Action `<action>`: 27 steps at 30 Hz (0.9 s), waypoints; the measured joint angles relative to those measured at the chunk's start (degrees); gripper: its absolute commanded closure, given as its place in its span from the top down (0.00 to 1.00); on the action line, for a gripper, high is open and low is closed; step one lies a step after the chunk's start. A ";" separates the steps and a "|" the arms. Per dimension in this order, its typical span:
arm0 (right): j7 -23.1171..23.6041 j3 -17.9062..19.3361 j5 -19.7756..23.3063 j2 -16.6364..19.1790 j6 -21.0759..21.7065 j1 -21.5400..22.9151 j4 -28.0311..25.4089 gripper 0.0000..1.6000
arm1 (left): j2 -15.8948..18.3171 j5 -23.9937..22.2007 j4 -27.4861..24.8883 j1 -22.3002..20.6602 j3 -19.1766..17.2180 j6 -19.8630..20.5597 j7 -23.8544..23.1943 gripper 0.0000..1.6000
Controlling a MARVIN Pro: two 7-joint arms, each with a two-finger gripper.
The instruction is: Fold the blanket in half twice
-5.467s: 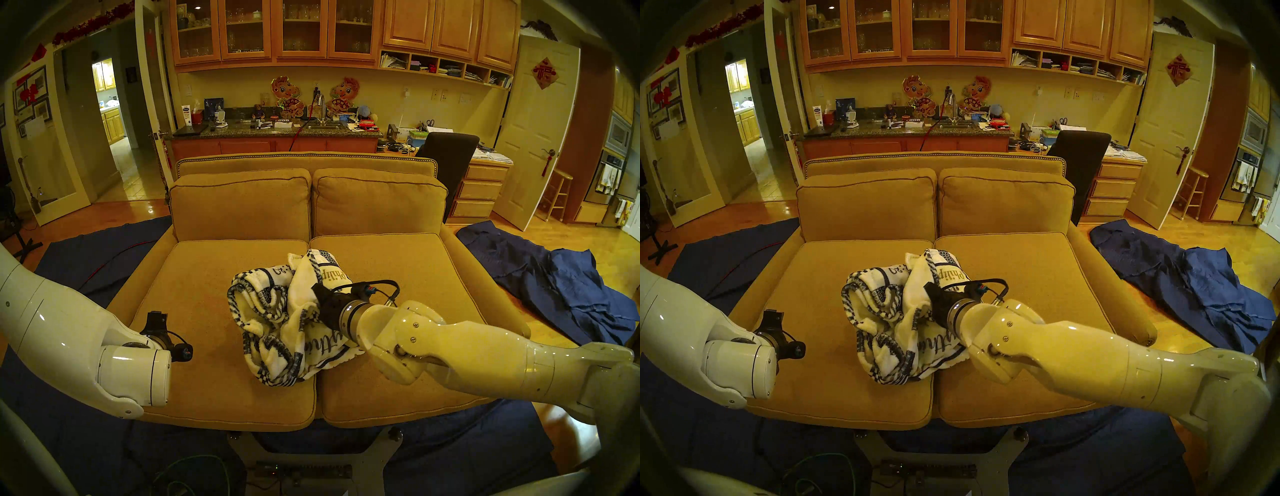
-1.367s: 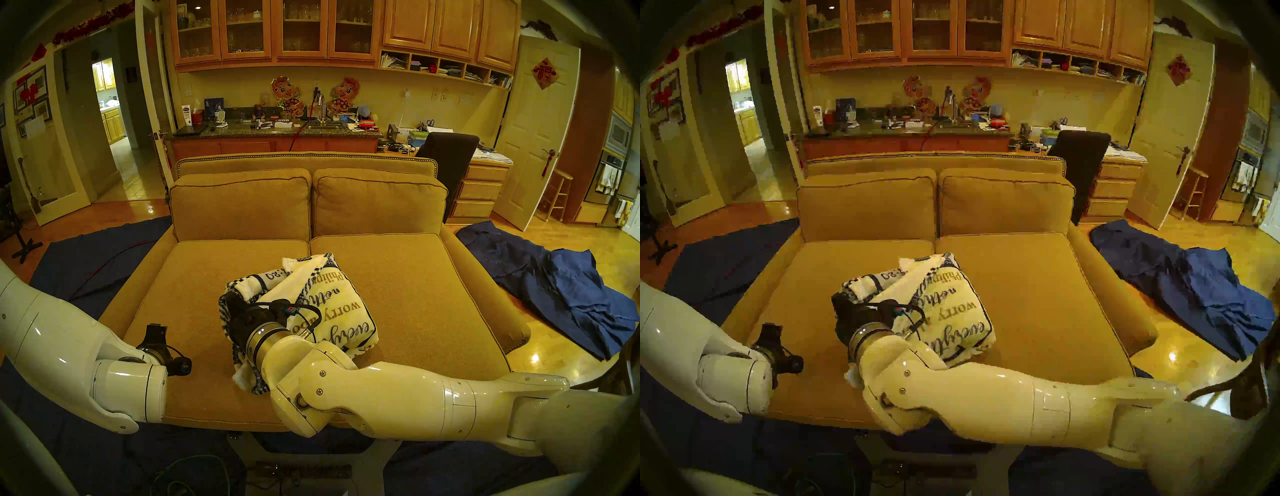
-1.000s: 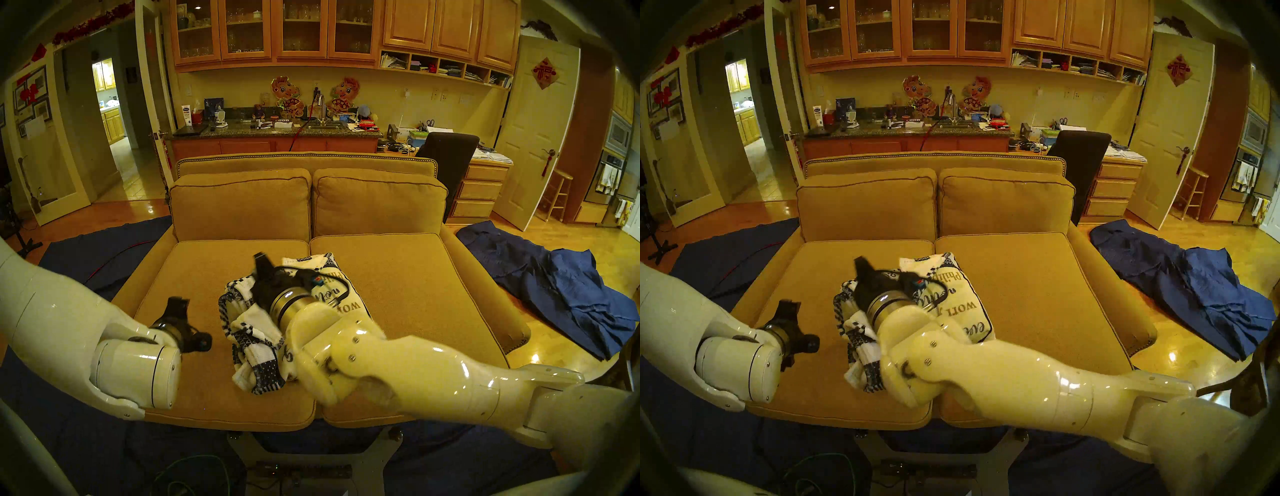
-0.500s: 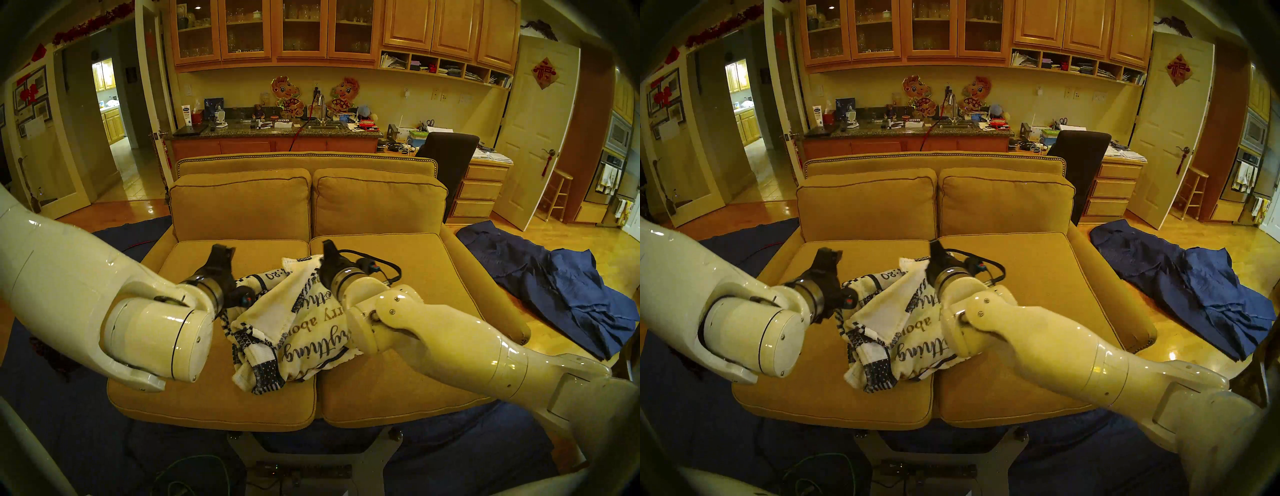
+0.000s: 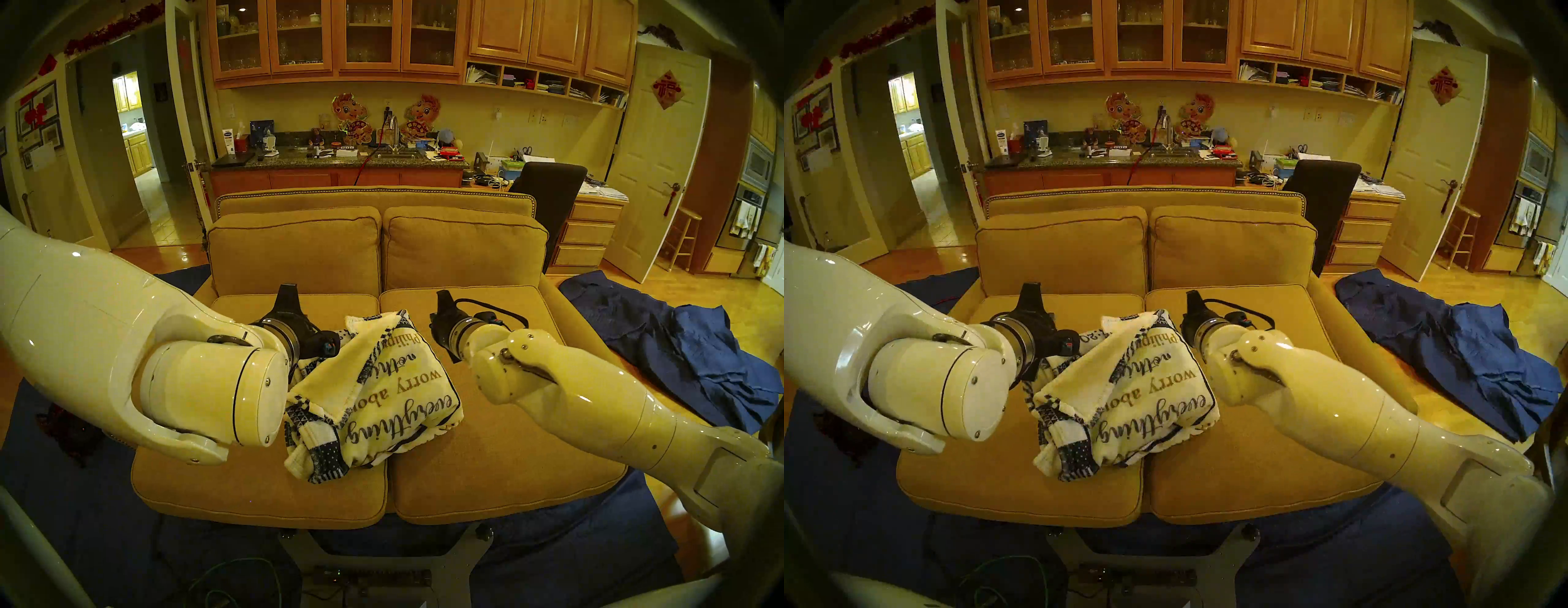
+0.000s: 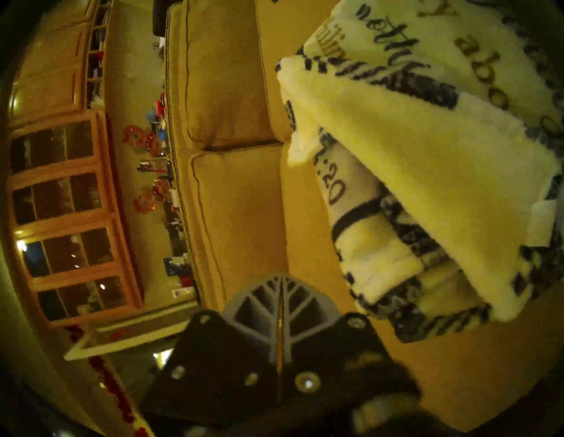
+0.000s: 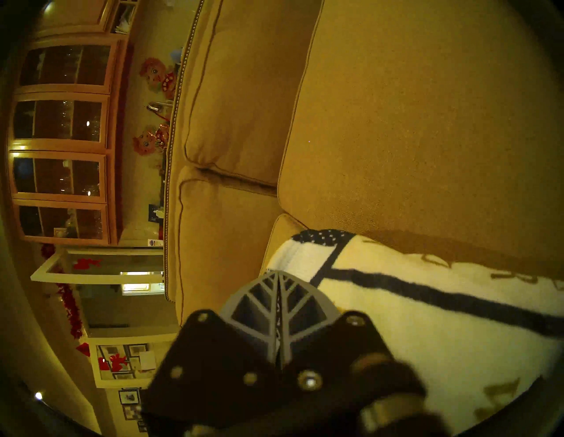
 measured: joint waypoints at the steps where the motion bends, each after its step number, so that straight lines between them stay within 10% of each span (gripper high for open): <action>1: 0.60 0.35 0.70 0.37 0.74 -0.20 0.14 0.00 | 0.56 0.11 0.01 0.61 0.26 -1.01 0.88 0.00; 13: 3.70 1.93 3.80 2.35 4.24 -1.26 1.08 0.00 | 1.67 10.10 3.18 6.20 2.05 -13.37 2.74 0.00; 27: 5.34 2.08 4.99 3.31 6.00 -1.27 4.45 0.00 | 1.74 22.73 9.51 11.82 -0.16 -28.39 -10.23 0.00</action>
